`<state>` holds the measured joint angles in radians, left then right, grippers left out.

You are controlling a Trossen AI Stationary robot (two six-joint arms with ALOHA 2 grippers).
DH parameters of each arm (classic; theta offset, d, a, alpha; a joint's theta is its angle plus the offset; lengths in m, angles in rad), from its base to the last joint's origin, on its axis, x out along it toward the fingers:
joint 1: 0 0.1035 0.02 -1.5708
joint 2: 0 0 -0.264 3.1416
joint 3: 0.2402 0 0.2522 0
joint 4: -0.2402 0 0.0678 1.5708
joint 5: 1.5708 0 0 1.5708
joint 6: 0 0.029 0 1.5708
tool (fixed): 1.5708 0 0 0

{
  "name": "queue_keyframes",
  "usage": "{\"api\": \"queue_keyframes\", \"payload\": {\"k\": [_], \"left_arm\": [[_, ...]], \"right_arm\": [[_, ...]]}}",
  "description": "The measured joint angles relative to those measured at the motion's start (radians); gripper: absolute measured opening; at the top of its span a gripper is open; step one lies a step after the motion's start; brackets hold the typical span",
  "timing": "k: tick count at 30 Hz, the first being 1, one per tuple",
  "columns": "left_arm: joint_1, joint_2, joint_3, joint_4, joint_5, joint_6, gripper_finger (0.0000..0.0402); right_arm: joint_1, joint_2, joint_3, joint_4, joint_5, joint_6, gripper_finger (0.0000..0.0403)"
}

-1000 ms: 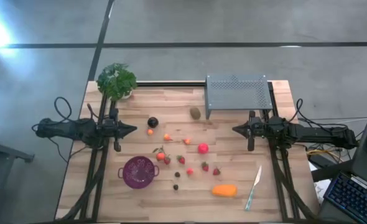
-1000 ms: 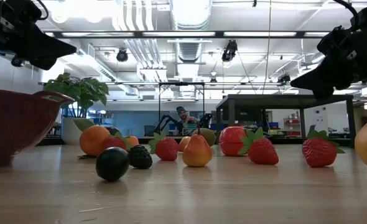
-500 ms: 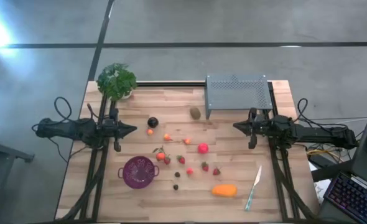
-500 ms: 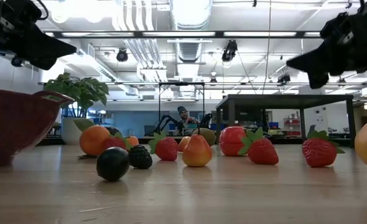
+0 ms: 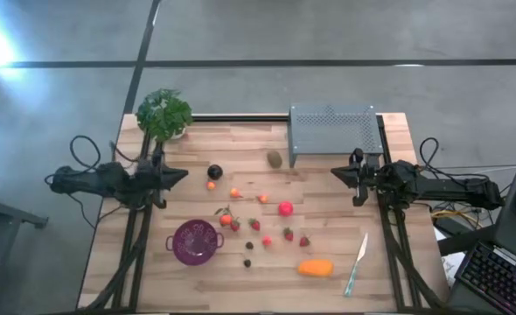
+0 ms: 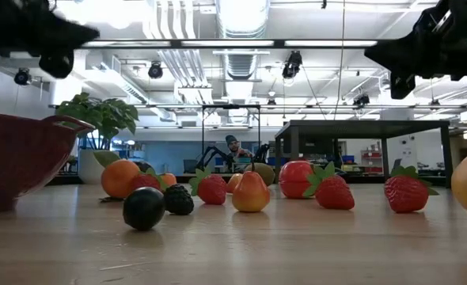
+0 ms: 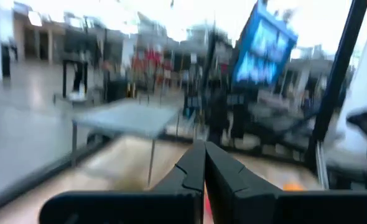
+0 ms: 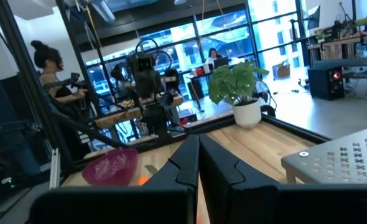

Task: Pick & Place Fruit
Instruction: Put the violet strainer bowl on the shelf

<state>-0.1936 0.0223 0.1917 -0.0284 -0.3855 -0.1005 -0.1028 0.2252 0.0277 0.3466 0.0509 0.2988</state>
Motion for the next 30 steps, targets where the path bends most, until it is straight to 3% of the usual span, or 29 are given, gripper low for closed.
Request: {"api": "queue_keyframes", "payload": {"k": [7, 13, 21, 25, 30], "left_arm": [[-0.002, 0.039, 0.052, 0.001, 0.043, 0.028, 0.0007], [-0.002, 0.181, 0.122, -0.161, 0.080, -0.061, 0.0012], [-0.001, 0.394, 0.322, -0.492, 0.093, -0.233, 0.0108], [-0.002, 0.477, 0.419, -0.652, 0.245, -0.308, 0.0144], [-0.002, 0.566, 0.486, -0.689, 0.415, -0.440, 0.0143]], "right_arm": [[0.001, 0.032, 0.000, 0.027, -0.002, 0.050, 0.0008], [0.000, 0.100, 0.023, 0.054, -0.002, 0.045, 0.0009], [0.000, 0.235, 0.103, 0.053, -0.004, 0.039, 0.0009], [0.000, 0.300, 0.120, 0.050, -0.010, 0.045, 0.0009], [0.000, 0.362, 0.123, 0.050, -0.010, 0.066, 0.0009]]}}
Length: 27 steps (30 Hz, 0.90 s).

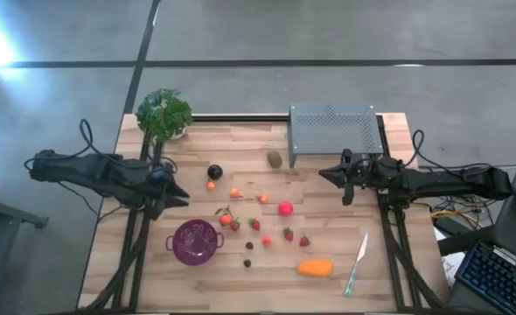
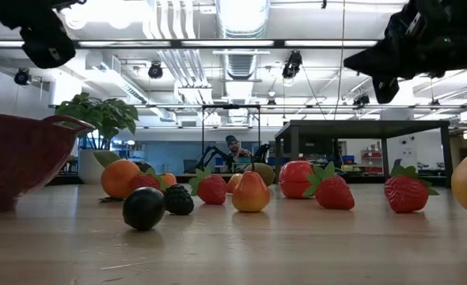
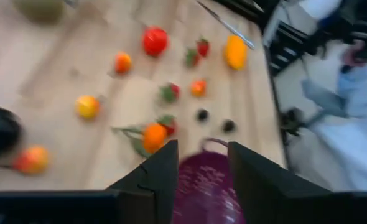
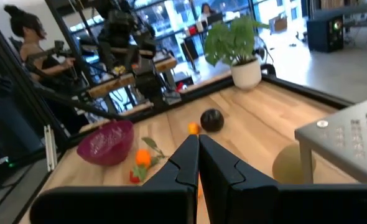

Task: Pick & Place Fruit
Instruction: Put the violet strainer bowl on the shelf

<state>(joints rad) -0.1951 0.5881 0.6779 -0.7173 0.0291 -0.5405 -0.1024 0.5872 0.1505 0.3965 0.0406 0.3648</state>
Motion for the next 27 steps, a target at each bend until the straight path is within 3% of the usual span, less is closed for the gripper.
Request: {"api": "queue_keyframes", "payload": {"k": [13, 19, 27], "left_arm": [[-0.002, 0.257, 0.028, -0.117, 0.150, -0.152, 0.0103], [-0.002, 0.327, 0.031, -0.122, 0.275, -0.183, 0.0100], [-0.002, 0.380, 0.030, -0.121, 0.264, -0.184, 0.0100]], "right_arm": [[0.000, 0.055, 0.000, 0.003, -0.017, 0.026, 0.0009], [0.000, 0.057, 0.003, 0.004, -0.017, 0.020, 0.0009], [0.000, 0.056, 0.005, 0.005, -0.017, 0.017, 0.0009]]}}
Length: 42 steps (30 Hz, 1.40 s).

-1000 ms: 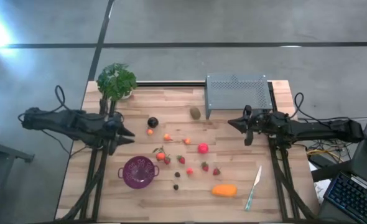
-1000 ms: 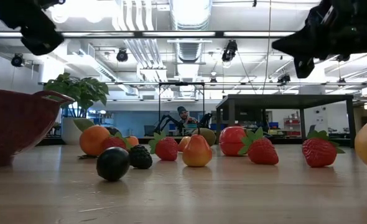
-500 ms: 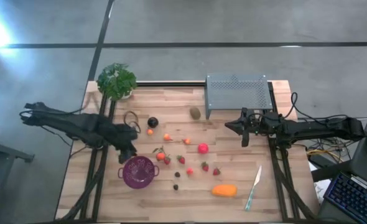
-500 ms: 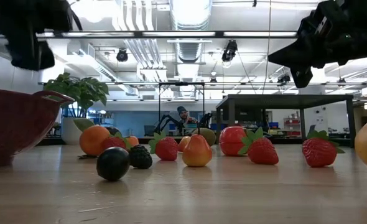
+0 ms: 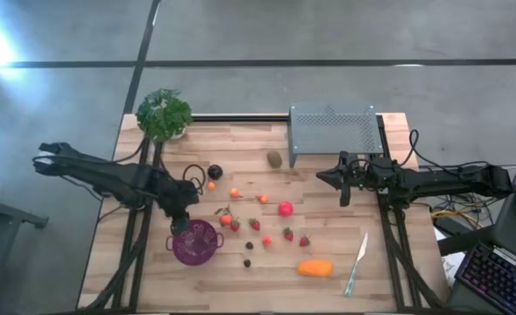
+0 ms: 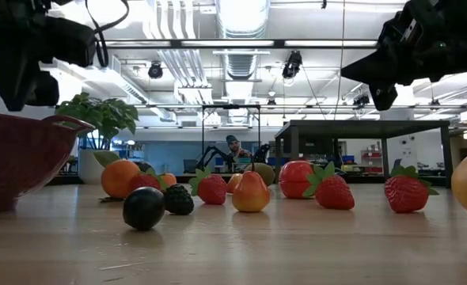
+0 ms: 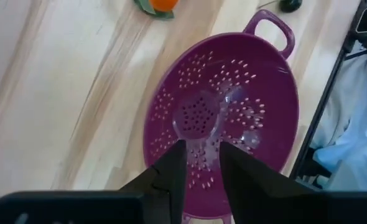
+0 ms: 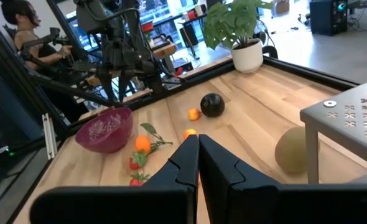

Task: Pick & Place Fruit
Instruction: Put the violet strainer bowl on the shelf

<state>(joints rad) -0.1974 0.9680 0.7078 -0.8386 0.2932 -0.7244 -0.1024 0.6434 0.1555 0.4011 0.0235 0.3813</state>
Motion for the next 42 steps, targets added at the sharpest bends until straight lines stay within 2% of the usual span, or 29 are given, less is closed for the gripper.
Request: {"api": "queue_keyframes", "payload": {"k": [12, 20, 25, 42], "left_arm": [[0.000, 0.102, 0.000, -0.001, -0.032, 0.047, 0.0100], [0.000, 0.111, 0.027, -0.046, -0.036, 0.057, 0.0100], [0.001, 0.111, 0.066, -0.091, -0.119, 0.093, 0.0100], [0.001, 0.179, 0.055, -0.089, -0.119, 0.103, 0.0100]], "right_arm": [[0.000, 0.000, 0.000, 0.000, 0.001, -0.030, 0.0009], [0.000, 0.000, 0.000, 0.001, 0.002, -0.042, 0.0008], [0.000, 0.000, 0.000, 0.001, 0.002, -0.048, 0.0008], [0.000, 0.000, 0.000, 0.000, 0.002, -0.053, 0.0009]]}}
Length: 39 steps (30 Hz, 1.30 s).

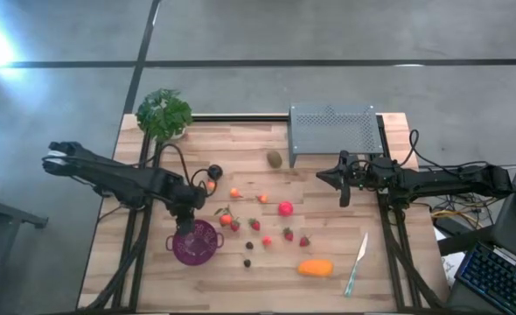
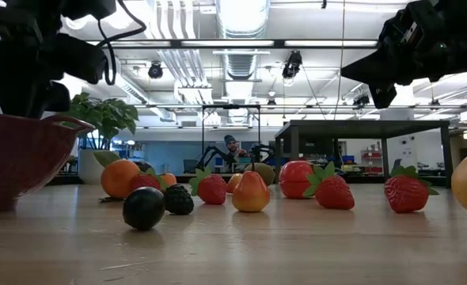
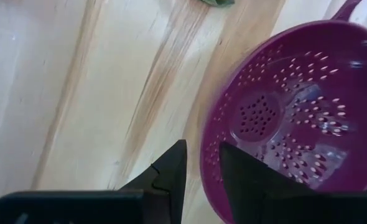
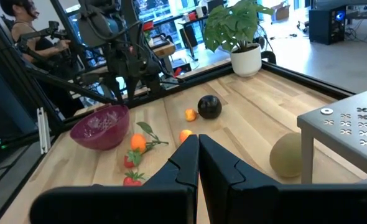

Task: Pick & Place Fruit
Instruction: Put the violet strainer bowl on the shelf

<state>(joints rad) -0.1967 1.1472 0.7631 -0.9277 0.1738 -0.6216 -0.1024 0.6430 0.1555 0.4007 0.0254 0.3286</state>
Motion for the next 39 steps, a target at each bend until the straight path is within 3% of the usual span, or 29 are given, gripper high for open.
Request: {"api": "queue_keyframes", "payload": {"k": [15, 23, 31, 35, 39], "left_arm": [[0.000, 0.102, 0.000, 0.007, 0.010, -0.001, 0.0096], [0.000, 0.136, 0.000, 0.011, 0.012, 0.019, 0.0017], [0.000, 0.094, 0.012, -0.006, 0.005, 0.018, 0.0008], [0.002, 0.063, 0.041, -0.013, -0.007, -0.005, 0.0008], [0.010, 0.050, 0.097, -0.059, -0.084, -0.013, 0.0008]], "right_arm": [[0.000, 0.000, 0.000, 0.000, 0.000, 0.000, 0.0008], [0.000, 0.000, 0.000, 0.000, 0.000, 0.000, 0.0008], [0.000, 0.001, 0.000, 0.000, -0.001, 0.065, 0.0008], [0.000, 0.015, -0.001, 0.002, -0.072, 0.160, 0.0009], [0.001, 0.045, 0.001, 0.004, -0.166, 0.265, 0.0009]]}}
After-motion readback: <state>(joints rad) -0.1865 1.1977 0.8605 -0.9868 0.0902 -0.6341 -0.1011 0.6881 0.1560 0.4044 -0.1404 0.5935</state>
